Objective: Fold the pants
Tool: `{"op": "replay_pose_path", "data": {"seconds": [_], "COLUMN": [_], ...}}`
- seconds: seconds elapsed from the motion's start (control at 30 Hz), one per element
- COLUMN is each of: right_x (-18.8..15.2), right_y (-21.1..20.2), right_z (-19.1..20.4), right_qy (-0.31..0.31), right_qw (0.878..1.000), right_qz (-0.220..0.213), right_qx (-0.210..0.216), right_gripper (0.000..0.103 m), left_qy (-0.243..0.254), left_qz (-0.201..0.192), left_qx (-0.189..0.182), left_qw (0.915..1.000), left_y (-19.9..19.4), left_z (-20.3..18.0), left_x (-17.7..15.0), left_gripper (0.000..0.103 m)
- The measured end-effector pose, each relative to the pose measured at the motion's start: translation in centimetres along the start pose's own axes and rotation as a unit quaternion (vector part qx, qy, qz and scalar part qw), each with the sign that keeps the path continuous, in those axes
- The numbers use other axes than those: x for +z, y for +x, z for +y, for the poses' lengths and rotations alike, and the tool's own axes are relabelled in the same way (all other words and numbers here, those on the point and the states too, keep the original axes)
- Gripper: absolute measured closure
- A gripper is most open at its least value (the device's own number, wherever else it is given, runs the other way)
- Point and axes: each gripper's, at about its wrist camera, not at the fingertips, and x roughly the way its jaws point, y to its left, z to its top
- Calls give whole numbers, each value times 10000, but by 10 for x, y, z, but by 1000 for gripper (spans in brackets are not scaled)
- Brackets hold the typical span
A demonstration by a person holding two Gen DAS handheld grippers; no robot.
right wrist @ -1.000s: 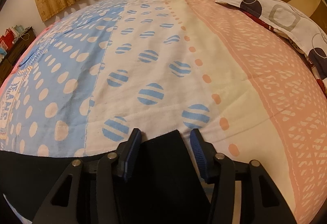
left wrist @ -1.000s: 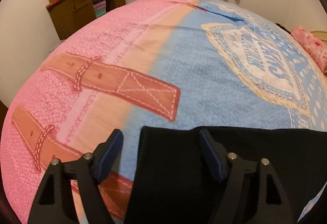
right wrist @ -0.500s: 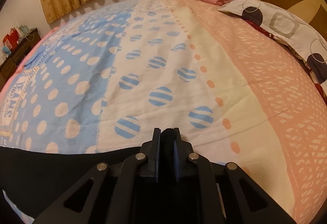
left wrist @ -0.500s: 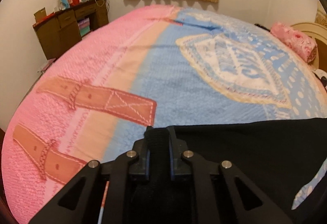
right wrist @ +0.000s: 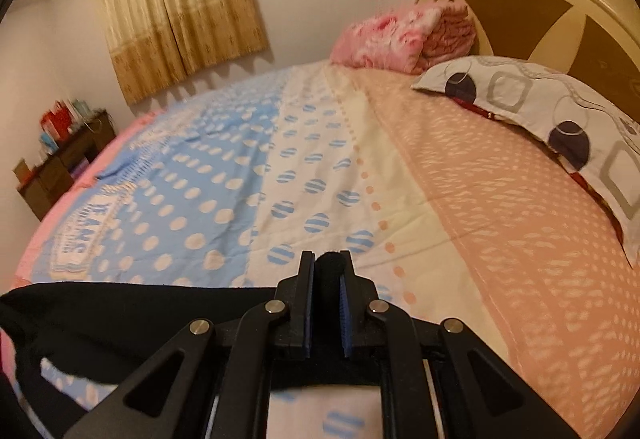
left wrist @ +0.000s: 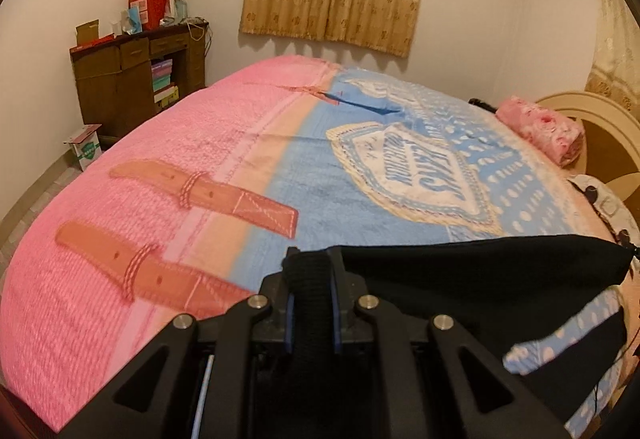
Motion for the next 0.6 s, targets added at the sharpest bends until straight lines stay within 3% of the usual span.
{"op": "replay_pose_path", "data": {"seconds": [0.27,0.6], "right_x": [-49,-126], "right_y": [-68,-93], "right_z": [-21,-54], "right_qy": [202,565], "right_qw": [9987,9972], "right_qz": [-380,-330], "right_qx": [281,360], "right_gripper": [93,93], "left_qy": [-178,-496], "left_qz": [47,264], "left_qx": [-114,-227], "left_qw": [9998,9982], "left_y": [-29,-32], "left_z": [18,35], "left_x": [-45,-87], "left_gripper": [89,89]}}
